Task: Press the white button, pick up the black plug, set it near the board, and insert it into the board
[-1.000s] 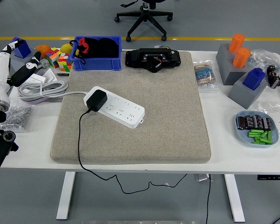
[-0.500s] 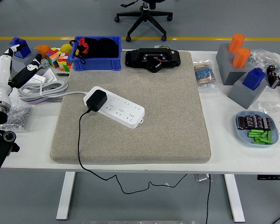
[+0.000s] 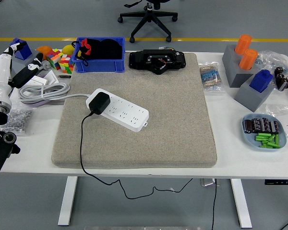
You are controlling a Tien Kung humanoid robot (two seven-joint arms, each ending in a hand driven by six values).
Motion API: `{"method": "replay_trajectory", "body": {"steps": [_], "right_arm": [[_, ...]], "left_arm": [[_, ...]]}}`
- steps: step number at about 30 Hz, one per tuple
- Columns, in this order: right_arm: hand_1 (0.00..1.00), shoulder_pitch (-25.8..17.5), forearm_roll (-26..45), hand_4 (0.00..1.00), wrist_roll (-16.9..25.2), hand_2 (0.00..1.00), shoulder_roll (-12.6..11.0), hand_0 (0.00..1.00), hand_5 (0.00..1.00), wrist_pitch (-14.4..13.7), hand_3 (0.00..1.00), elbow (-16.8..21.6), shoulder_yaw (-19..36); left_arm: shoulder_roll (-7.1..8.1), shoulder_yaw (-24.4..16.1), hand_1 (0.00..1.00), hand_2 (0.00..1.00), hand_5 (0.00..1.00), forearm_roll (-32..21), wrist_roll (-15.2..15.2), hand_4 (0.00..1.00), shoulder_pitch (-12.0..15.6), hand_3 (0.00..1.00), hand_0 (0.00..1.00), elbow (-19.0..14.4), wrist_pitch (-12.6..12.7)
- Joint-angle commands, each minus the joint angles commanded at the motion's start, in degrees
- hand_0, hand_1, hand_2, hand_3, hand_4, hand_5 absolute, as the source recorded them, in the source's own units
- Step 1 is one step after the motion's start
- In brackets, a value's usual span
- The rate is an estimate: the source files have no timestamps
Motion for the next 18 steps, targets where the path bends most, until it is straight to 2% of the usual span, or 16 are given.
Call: {"method": "replay_trajectory", "body": {"steps": [18], "right_arm": [[0.603, 0.7, -0.9, 0.655, -0.9, 0.602, -0.3, 0.627, 0.400, 0.0, 0.585, 0.0, 0.9]], "left_arm": [[-0.19, 0.0, 0.969, 0.902, 0.677, 0.2, 0.4, 0.759, 0.2, 0.859, 0.998, -0.1, -0.4]]}}
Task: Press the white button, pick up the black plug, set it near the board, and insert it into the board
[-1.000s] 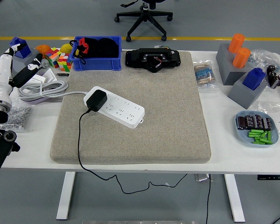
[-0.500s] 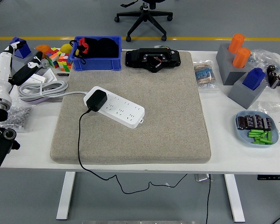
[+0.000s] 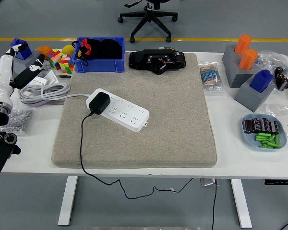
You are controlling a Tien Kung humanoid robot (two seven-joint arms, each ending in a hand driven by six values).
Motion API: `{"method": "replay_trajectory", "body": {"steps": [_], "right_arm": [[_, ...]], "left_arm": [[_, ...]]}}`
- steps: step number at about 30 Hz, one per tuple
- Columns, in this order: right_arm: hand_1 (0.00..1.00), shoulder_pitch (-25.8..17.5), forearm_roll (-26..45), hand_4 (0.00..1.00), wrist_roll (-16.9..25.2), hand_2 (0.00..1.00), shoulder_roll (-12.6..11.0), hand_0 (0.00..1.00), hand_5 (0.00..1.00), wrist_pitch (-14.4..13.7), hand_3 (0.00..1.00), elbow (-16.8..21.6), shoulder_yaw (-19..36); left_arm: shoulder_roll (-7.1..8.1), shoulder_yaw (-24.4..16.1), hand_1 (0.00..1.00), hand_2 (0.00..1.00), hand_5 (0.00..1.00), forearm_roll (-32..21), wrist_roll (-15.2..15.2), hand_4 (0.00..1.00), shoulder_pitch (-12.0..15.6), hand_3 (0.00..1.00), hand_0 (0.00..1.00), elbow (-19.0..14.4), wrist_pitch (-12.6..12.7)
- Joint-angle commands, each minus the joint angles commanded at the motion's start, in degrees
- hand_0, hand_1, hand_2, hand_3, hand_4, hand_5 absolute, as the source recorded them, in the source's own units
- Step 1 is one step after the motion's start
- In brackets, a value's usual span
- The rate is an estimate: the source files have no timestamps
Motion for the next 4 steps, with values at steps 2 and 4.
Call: {"method": "replay_trajectory", "body": {"steps": [2, 4], "right_arm": [[0.603, 0.0, -0.4, 0.655, -0.2, 0.602, 0.1, 0.627, 0.400, -0.1, 0.585, 0.0, 0.5], [0.603, 0.0, -0.6, 0.655, -0.2, 0.602, 0.2, 0.627, 0.400, -0.1, 0.585, 0.0, 0.7]], "left_arm": [[0.05, 0.0, 0.969, 0.902, 0.677, -0.1, -0.1, 0.759, 0.0, 0.859, 0.998, 0.0, 0.0], [0.08, -0.1, 0.969, 0.902, 0.677, -0.3, -0.1, 0.759, 0.2, 0.859, 0.998, -0.1, 0.1]]}}
